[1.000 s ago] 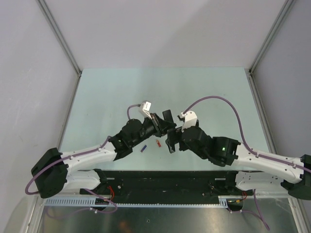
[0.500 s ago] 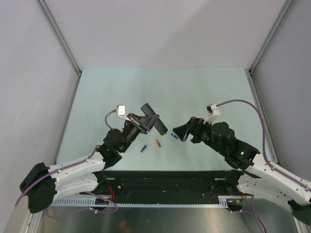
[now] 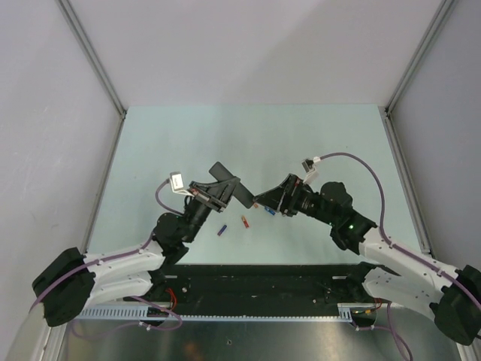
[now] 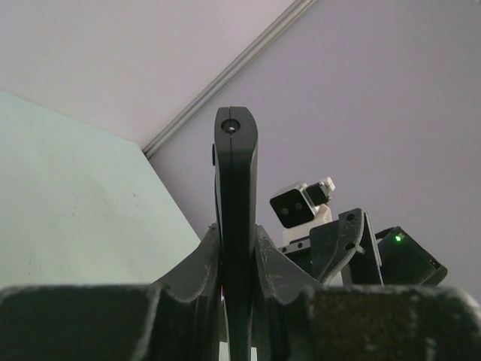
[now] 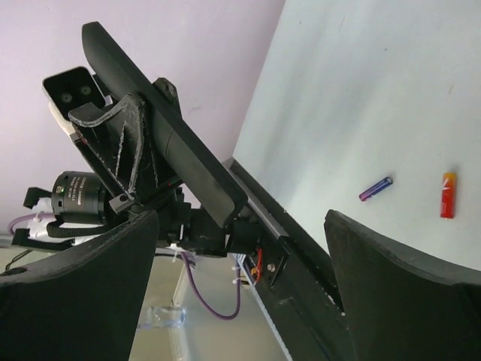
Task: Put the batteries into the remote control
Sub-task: Remove the battery cover from the remote control.
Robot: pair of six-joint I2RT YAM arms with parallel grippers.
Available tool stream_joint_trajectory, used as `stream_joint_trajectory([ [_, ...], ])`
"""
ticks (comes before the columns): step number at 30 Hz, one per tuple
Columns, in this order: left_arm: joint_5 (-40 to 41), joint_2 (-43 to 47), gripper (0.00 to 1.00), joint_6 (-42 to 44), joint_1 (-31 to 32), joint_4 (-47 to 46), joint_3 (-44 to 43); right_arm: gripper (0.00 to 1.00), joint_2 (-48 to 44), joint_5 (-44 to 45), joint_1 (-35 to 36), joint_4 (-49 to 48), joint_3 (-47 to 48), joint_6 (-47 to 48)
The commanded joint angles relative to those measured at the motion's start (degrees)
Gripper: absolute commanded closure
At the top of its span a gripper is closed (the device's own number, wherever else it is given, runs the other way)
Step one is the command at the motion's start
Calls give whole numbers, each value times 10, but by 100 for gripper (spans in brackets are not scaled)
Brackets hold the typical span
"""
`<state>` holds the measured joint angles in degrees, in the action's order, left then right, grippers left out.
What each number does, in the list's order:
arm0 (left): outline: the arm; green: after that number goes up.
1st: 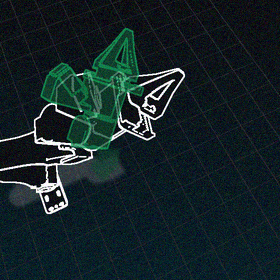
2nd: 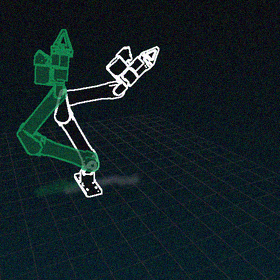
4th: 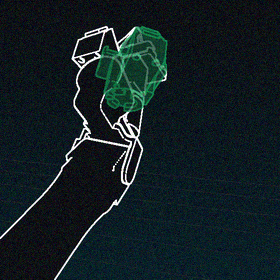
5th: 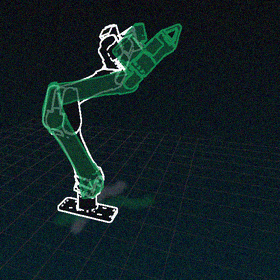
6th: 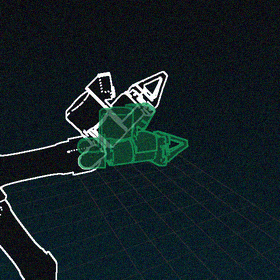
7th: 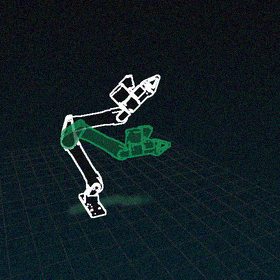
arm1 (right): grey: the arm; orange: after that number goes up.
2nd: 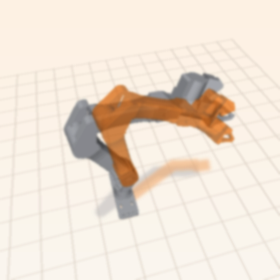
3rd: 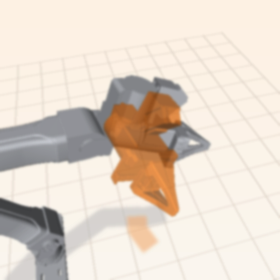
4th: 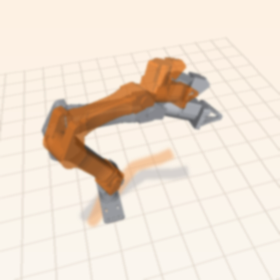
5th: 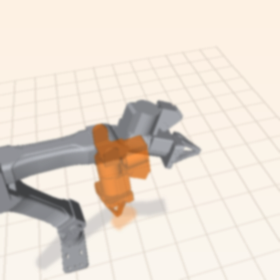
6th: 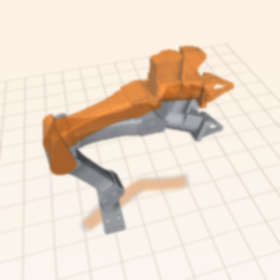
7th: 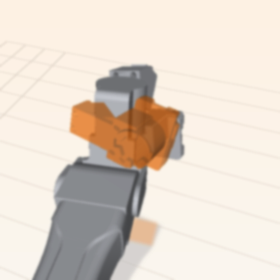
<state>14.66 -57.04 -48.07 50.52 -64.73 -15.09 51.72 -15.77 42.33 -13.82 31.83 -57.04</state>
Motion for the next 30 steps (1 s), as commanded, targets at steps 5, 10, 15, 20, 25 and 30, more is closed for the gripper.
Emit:
stream_joint_trajectory([
  [5, 14, -16, 100, 76, 25, -34, -33, 7, 65, -28, 13, -93, 34, -19],
  [10, 26, -16, 100, 105, 37, -15, -41, 11, 91, -25, 14, -117, 47, -28],
  [15, 33, -12, 100, 112, 41, 6, -45, 15, 117, -26, 17, -126, 59, -31],
  [20, 32, -11, 100, 107, 43, 15, -49, 22, 129, -26, 18, -132, 65, -33],
  [25, 39, -8, 100, 100, 43, 19, -49, 26, 133, -30, 20, -126, 66, -33],
  [30, 55, -5, 100, 90, 43, 23, -48, 26, 131, -26, 22, -112, 66, -31],
])
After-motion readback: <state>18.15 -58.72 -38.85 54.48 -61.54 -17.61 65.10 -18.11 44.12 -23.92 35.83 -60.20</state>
